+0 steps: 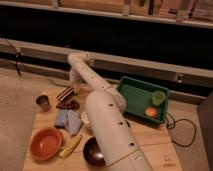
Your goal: Wipe red bowl with eraser
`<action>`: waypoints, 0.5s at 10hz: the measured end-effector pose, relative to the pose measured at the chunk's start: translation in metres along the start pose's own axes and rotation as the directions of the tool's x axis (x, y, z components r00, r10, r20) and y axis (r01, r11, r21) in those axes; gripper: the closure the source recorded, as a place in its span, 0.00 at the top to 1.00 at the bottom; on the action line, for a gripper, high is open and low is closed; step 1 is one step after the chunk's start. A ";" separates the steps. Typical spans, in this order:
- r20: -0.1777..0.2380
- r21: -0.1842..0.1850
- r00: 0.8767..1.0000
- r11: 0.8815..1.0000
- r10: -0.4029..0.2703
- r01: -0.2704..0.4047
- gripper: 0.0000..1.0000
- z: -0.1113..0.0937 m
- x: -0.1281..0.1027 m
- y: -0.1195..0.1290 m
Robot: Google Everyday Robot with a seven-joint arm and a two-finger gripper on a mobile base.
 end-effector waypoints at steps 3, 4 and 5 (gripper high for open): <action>0.017 -0.021 0.998 0.998 -0.058 0.058 0.80 0.004 -0.021 -0.005; 0.022 -0.028 0.997 0.997 -0.068 0.069 0.80 0.002 -0.019 -0.003; 0.033 -0.041 0.996 0.996 -0.079 0.081 0.80 0.003 -0.018 -0.001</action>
